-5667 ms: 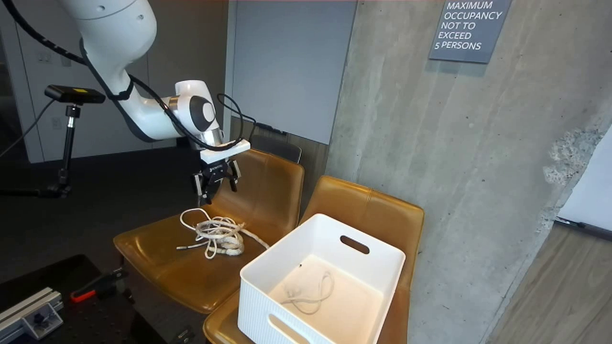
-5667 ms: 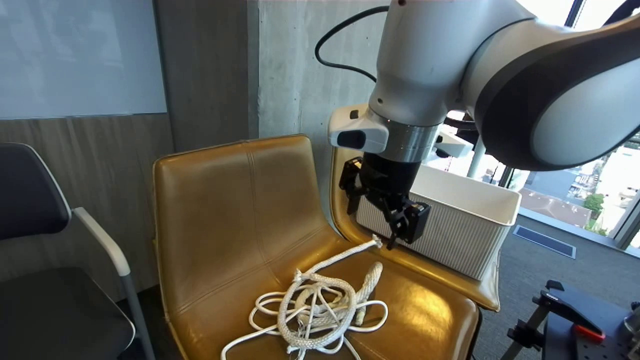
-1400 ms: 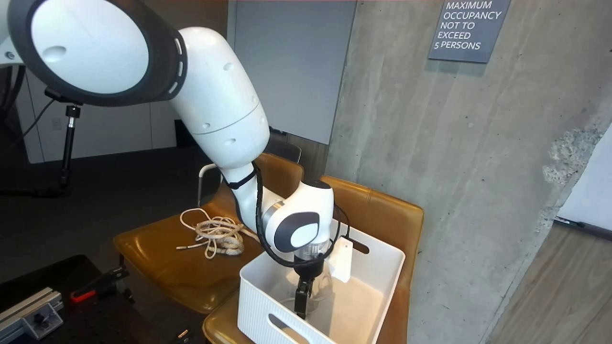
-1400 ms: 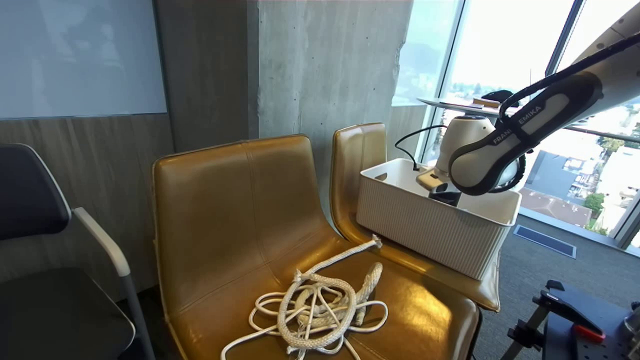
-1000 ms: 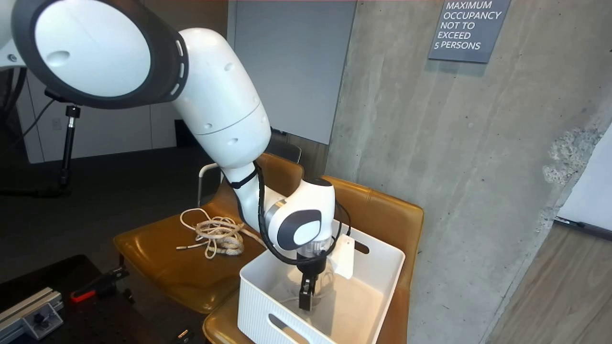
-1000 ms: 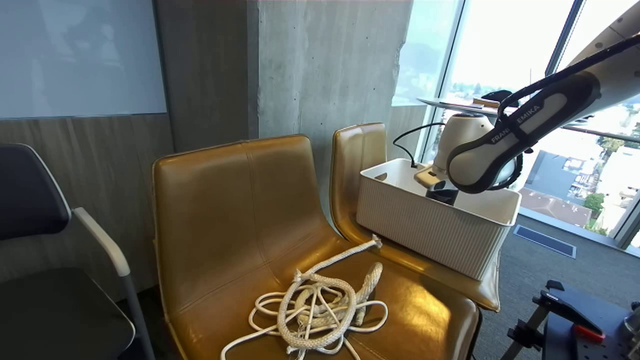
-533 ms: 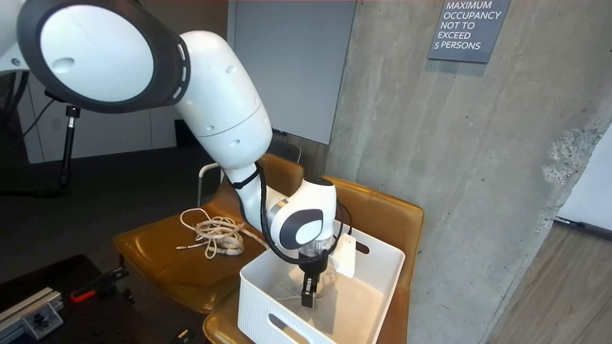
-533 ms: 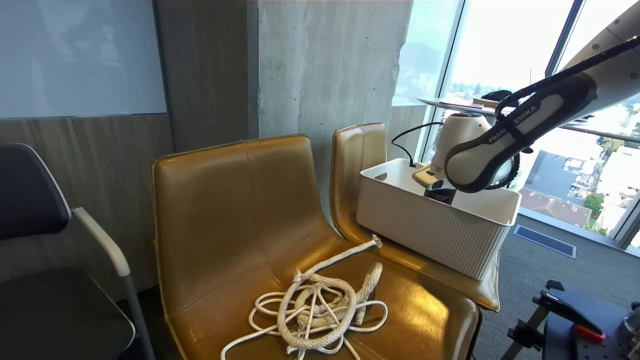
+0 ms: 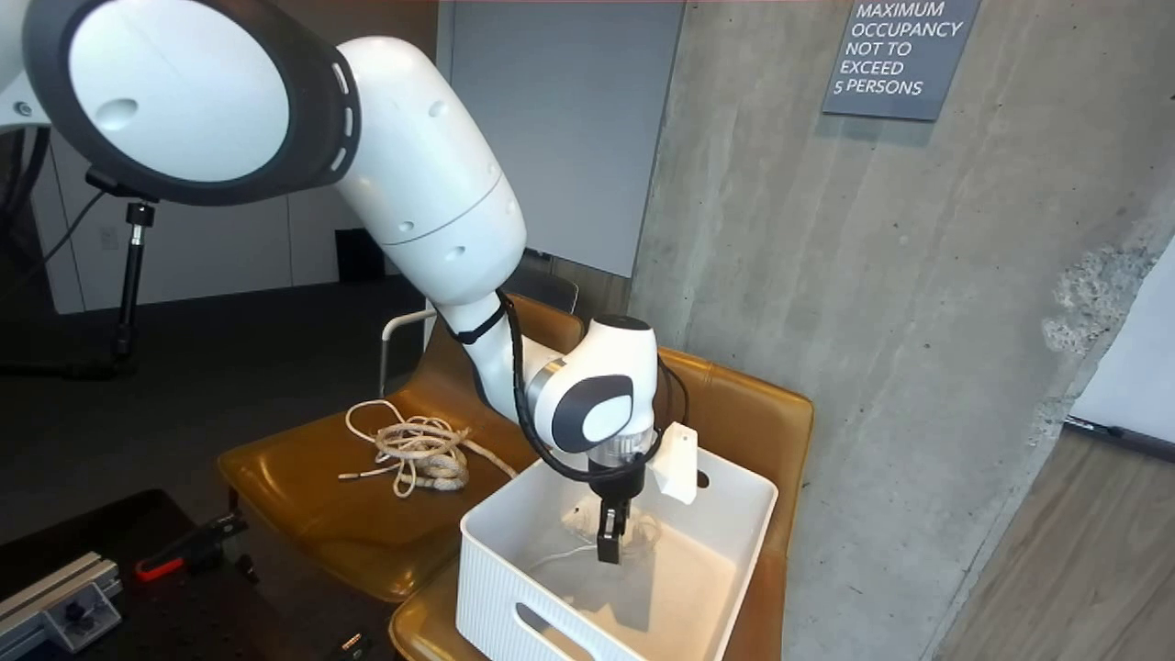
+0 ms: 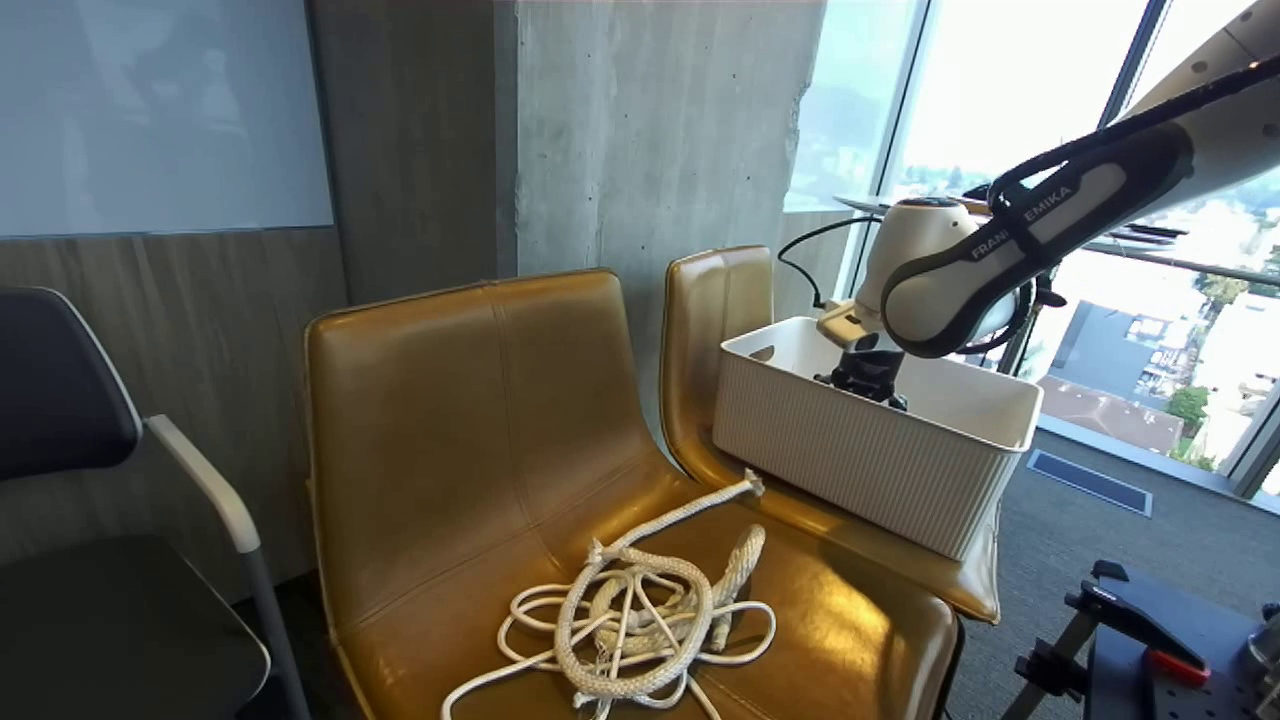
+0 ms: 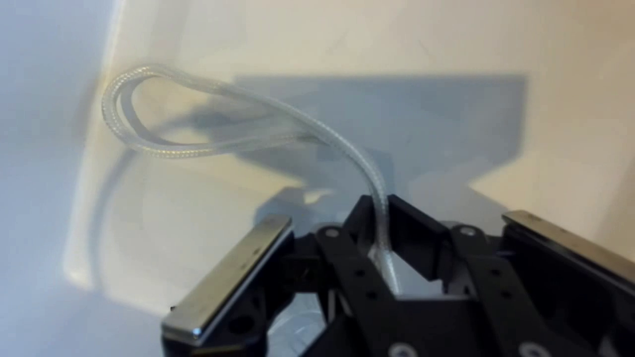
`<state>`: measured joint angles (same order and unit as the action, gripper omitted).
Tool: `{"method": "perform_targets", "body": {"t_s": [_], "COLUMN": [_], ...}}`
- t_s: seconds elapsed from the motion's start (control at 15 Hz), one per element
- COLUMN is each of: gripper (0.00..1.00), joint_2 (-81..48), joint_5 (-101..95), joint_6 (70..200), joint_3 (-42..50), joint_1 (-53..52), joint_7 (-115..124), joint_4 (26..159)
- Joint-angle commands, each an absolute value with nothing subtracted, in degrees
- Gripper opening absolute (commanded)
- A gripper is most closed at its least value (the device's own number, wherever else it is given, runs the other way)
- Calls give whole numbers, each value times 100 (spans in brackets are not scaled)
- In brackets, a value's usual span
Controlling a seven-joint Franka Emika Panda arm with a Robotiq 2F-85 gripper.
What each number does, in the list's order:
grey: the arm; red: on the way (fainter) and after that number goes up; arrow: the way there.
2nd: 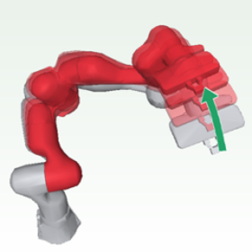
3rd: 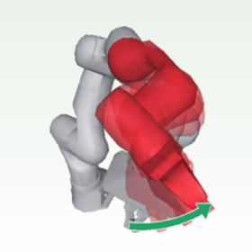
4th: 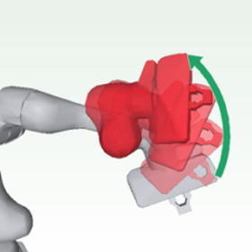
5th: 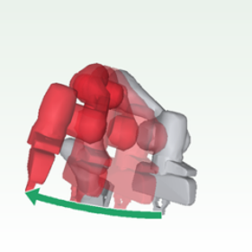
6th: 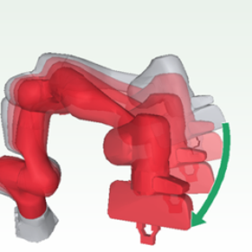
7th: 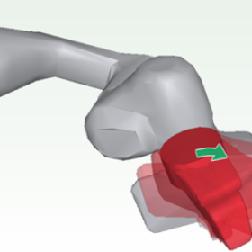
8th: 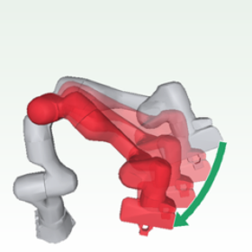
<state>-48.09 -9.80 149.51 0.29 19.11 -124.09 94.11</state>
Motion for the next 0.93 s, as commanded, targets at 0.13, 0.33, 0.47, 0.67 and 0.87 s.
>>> {"method": "perform_targets", "body": {"t_s": [0.13, 0.33, 0.47, 0.67, 0.87], "gripper": [3, 3, 3, 3, 3], "joint_2": [-4237, -3859, -3579, -3067, -2613], "joint_5": [-1136, -1236, -1403, -1802, -2322], "joint_6": [14789, 14860, 14908, 14941, 14873], "joint_3": [281, 410, 518, 704, 843], "joint_1": [1715, 1576, 1409, 1022, 523], "joint_7": [-12270, -12142, -11917, -11370, -10620], "joint_4": [9521, 9715, 9850, 10130, 10323]}}
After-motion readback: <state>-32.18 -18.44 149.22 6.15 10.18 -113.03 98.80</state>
